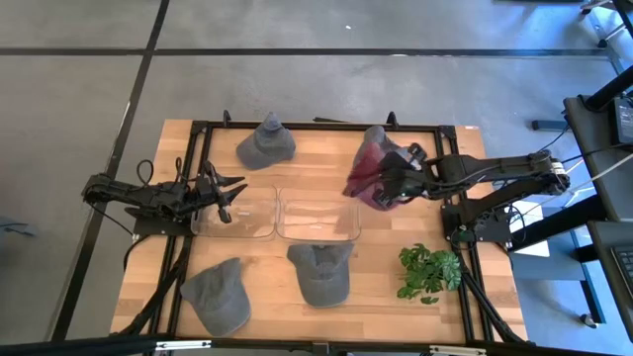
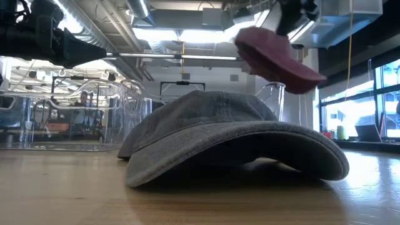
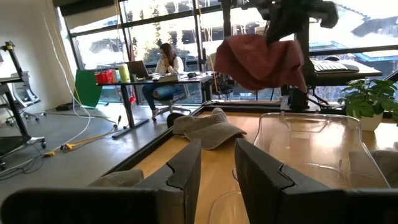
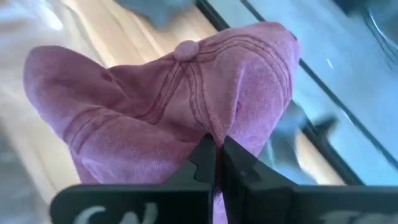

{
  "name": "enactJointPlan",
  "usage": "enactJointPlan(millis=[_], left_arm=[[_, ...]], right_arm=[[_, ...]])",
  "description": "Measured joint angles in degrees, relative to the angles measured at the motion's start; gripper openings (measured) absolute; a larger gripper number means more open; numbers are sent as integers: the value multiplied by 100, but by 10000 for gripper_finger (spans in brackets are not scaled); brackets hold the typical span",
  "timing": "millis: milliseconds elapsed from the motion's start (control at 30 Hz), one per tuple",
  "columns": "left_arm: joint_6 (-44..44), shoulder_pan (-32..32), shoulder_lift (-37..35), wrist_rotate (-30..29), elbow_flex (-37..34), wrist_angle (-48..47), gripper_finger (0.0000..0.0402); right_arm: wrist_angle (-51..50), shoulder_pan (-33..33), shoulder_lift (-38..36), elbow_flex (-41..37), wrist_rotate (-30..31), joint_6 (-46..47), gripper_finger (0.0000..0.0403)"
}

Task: Pick & Place hat
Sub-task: Put the red cap into the right transparent bin

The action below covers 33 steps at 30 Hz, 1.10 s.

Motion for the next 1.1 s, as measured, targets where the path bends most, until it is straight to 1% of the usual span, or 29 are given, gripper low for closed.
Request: enactJointPlan(millis=[100, 267, 400, 533, 733, 967, 1100], left_arm=[[1, 0, 0, -1, 0, 0, 95], [5, 1, 0, -3, 0, 0, 95], [5, 0, 0, -3, 0, 0, 95], [5, 1, 0, -3, 0, 0, 95], [5, -1, 0, -3, 0, 2, 95], [3, 0, 0, -3, 0, 4, 95], [3, 1, 0, -3, 0, 7, 95]], right_arm=[[850, 38, 32, 1, -135, -616, 11], [2169, 85, 216, 2, -592, -1539, 11], [3028, 85, 569, 4, -1270, -2083, 11], [3713, 85, 1056, 4, -1454, -2439, 11], [4049, 83, 1687, 2, -1457, -2326, 11], [4736, 83, 2330, 0, -1445, -2240, 11], [4858, 83, 2605, 0, -1443, -2136, 11]])
